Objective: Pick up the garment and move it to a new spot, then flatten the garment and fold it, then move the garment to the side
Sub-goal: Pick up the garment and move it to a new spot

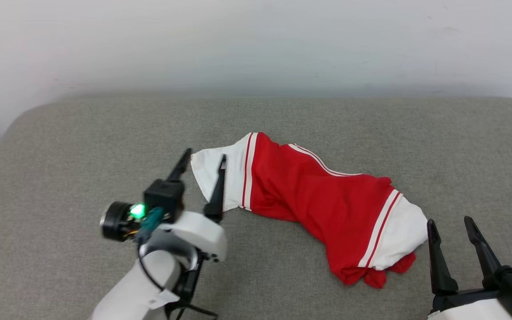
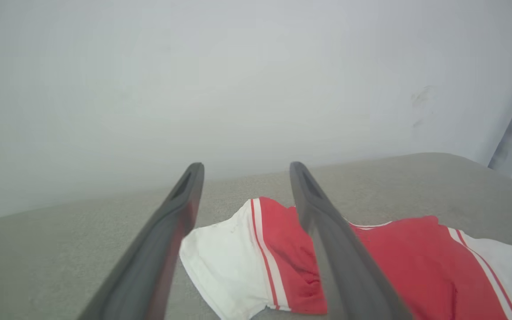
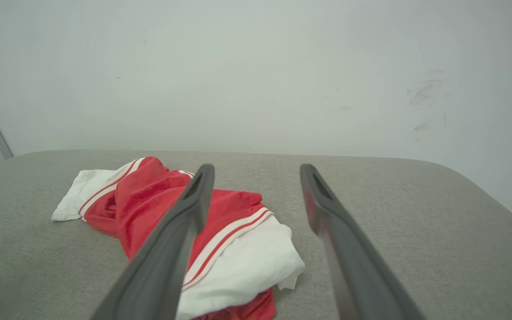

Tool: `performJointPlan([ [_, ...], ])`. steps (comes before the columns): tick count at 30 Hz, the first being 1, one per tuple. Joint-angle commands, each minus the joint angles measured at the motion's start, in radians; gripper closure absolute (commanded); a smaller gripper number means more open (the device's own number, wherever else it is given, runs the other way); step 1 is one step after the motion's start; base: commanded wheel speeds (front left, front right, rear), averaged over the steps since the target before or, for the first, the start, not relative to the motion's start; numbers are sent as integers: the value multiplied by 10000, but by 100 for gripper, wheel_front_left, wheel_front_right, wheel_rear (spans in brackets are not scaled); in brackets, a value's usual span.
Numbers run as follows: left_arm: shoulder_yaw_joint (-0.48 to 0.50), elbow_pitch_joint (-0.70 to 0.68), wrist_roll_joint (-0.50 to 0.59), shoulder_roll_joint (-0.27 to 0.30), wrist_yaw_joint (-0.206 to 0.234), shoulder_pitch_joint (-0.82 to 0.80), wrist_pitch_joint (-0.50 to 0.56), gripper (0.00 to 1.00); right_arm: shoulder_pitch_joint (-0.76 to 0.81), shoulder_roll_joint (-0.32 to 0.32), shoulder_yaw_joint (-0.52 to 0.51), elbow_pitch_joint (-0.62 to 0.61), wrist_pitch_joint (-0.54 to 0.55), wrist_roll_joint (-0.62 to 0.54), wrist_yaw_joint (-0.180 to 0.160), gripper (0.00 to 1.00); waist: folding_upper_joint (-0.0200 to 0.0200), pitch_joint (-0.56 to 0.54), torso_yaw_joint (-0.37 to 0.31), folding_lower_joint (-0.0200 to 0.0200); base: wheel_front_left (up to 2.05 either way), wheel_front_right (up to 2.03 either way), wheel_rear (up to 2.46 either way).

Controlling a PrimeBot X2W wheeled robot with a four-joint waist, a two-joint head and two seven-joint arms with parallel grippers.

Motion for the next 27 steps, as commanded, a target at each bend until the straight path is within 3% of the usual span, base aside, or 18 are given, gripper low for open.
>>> performJointPlan([
  [1,530,-332,299,88,154,525,-23,0,115,22,-13,16,-20,65,-7,0,0,-62,70,1,0,0,0],
  [5,1946,-1009,1001,215,342,1705,-24,0,186,22,3,44,-20,104,-7,0,0,-158,152,1,0,0,0],
  [11,3295,-1660,1746,-20,-62,2999,-25,0,308,23,7,91,-19,285,-7,0,0,-305,214,1,0,0,0],
  [18,4510,-1975,2650,-609,-985,4264,-25,0,447,23,-16,232,-20,520,-7,0,0,-441,276,1,0,0,0],
  [27,5383,-1706,3493,-1460,-1934,4954,-26,0,645,23,6,322,-20,703,-7,0,0,-562,307,1,0,0,0],
])
